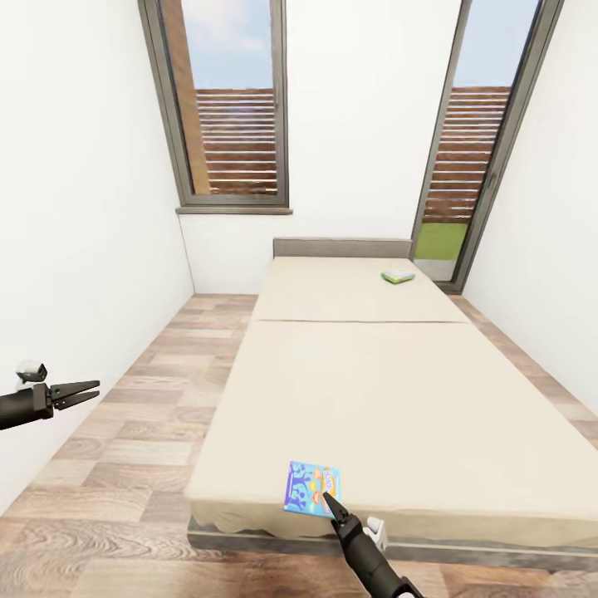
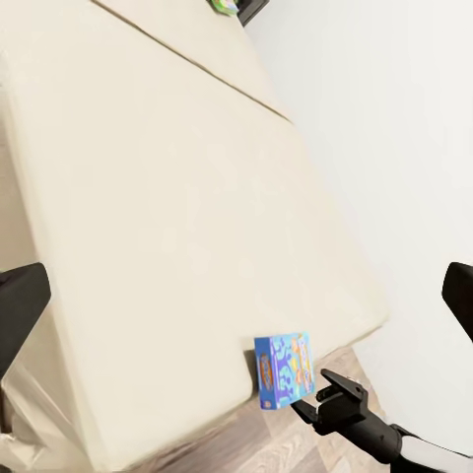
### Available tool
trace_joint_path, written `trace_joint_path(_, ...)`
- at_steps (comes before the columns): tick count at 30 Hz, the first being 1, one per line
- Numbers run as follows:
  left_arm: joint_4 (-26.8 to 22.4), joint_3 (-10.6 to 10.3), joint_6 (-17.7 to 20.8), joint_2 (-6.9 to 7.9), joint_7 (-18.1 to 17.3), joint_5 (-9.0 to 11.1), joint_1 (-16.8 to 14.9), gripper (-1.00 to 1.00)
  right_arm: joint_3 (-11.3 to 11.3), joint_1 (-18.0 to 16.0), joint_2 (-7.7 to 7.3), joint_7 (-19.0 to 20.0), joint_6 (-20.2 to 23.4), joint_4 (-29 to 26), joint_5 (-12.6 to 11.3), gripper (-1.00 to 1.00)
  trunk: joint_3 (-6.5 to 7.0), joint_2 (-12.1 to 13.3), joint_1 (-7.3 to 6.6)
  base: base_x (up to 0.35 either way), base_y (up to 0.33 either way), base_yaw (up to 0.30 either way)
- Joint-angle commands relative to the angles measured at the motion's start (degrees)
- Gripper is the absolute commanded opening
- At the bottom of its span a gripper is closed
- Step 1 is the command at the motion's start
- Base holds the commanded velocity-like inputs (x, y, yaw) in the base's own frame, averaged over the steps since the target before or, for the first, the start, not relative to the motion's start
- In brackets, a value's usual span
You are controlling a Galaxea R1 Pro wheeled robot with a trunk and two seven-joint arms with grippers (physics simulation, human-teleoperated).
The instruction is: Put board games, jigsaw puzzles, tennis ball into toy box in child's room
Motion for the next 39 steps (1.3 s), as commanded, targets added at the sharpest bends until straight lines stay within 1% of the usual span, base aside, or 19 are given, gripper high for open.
trace_joint_path(1, 0.03, 0.01, 0.60, -0.01, -0.22, -0.04, -0.05, 1.00, -0.13, -0.29, 0.06, 0.16, 0.46, -0.02, -0.79, 1.00, -0.04, -0.02, 0.01, 0.129, 0.082, 0.000)
trace_joint_path(11, 0.03, 0.01, 0.60, -0.01, -0.22, -0.06, -0.04, 1.00, -0.13, -0.29, 0.14, 0.21, 0.42, -0.02, -0.78, 1.00, -0.04, -0.02, 0.01, 0.028, 0.018, 0.000)
trace_joint_path(12, 0.03, 0.01, 0.60, -0.01, -0.22, -0.06, -0.05, 1.00, -0.13, -0.29, 0.15, 0.19, 0.42, -0.02, -0.78, -1.00, -0.04, -0.02, 0.01, 0.002, 0.001, 0.000)
trace_joint_path(30, 0.03, 0.01, 0.60, -0.01, -0.22, -0.06, -0.04, 1.00, -0.11, -0.29, 0.12, 0.18, 0.42, -0.02, -0.78, -1.00, -0.04, -0.02, 0.01, 0.000, 0.000, 0.000)
trace_joint_path(31, 0.03, 0.01, 0.60, -0.01, -0.22, -0.06, -0.04, 1.00, -0.12, -0.29, 0.10, 0.20, 0.42, -0.02, -0.78, -1.00, 0.14, 0.38, -0.21, 0.000, 0.000, 0.000)
trace_joint_path(39, 0.03, 0.01, 0.60, -0.01, -0.22, -0.03, -0.05, 1.00, -0.12, -0.29, 0.08, 0.25, 0.42, -0.02, -0.78, -1.00, 0.14, 0.38, -0.21, 0.000, 0.000, 0.000)
